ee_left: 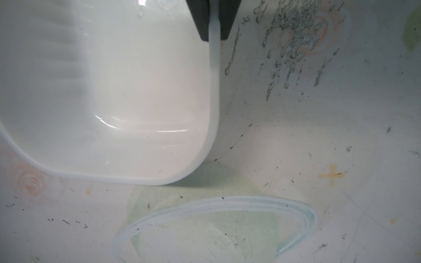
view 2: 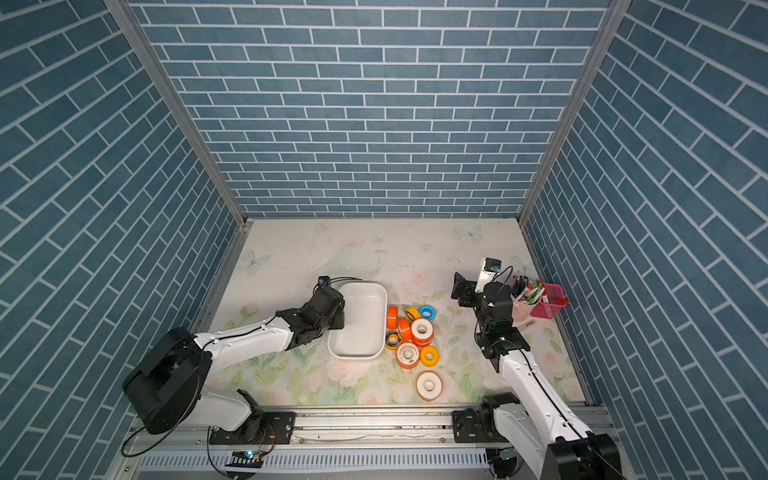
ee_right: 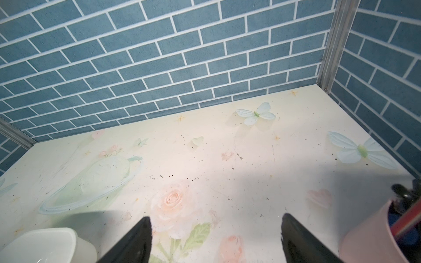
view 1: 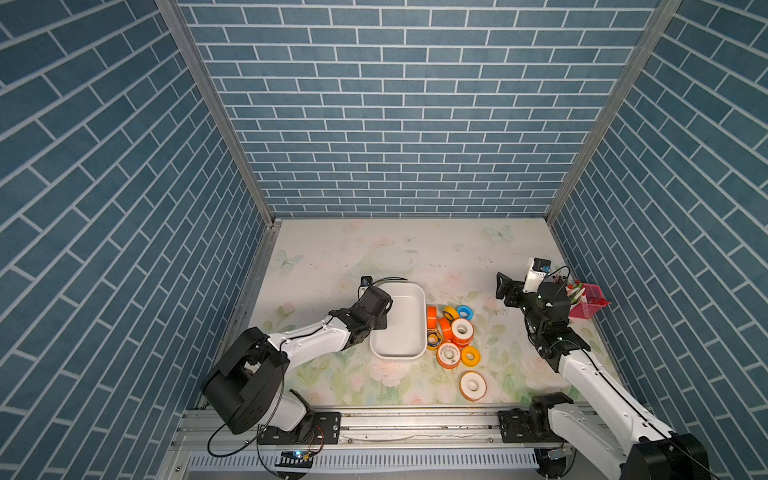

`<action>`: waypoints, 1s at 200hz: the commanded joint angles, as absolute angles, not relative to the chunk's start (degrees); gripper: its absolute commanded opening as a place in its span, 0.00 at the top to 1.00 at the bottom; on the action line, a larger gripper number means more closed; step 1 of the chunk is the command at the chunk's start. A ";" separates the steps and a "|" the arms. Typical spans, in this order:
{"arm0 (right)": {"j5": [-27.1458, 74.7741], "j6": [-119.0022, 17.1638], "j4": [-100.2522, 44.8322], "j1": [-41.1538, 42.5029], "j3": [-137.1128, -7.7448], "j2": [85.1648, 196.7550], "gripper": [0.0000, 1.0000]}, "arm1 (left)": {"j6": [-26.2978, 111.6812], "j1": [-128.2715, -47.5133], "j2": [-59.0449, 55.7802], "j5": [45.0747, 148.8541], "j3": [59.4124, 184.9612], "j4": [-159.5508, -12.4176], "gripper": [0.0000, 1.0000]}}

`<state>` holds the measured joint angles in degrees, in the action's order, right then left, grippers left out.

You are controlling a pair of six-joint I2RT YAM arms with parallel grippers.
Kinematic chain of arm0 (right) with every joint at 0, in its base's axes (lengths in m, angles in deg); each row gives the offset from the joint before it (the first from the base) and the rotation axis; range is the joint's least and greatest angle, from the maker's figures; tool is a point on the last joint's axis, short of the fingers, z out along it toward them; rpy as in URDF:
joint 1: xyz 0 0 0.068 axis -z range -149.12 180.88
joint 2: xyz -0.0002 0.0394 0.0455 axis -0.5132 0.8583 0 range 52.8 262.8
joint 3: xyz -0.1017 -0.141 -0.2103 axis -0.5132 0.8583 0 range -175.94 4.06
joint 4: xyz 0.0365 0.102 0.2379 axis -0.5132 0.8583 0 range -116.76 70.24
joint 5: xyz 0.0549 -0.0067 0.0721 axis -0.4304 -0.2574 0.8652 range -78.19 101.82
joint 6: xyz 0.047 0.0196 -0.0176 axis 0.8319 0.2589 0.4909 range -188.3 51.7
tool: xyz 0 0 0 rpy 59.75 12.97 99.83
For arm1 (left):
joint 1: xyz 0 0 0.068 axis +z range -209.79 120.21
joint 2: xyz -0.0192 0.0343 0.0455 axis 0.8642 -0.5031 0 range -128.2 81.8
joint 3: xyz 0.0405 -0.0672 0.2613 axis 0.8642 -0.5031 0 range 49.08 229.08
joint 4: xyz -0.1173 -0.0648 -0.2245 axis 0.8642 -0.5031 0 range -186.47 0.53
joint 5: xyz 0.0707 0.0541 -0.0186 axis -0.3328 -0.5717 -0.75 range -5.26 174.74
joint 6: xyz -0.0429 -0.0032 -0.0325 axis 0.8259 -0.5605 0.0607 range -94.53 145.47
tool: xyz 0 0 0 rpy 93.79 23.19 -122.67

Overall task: Put the sealing tape into the storage box
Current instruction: Adjust the storage box at the center of the board.

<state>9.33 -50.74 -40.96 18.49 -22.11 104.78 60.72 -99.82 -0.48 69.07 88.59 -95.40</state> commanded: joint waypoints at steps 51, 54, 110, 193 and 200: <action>12.23 -50.20 -41.25 18.09 -22.79 107.45 0.11 | 60.55 -98.63 2.29 66.54 87.75 -98.10 0.82; 12.26 -50.20 -41.18 18.08 -22.87 107.58 0.11 | 60.54 -98.67 2.38 66.54 87.75 -98.16 0.78; 14.01 -50.90 -33.82 15.62 -28.31 111.23 0.12 | 60.19 -98.64 7.25 64.71 89.17 -102.35 0.27; 17.81 -53.89 -13.32 -0.57 -42.94 120.89 0.17 | 64.08 -96.38 23.60 57.56 94.43 -118.85 0.10; 17.35 -54.21 -12.02 -2.40 -44.44 122.27 0.17 | 63.78 -96.04 24.85 58.74 94.50 -119.48 0.10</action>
<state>16.46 -51.70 -20.80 2.28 -39.84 118.92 61.57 -97.22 21.20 60.90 93.46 -111.55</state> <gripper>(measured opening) 0.833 0.893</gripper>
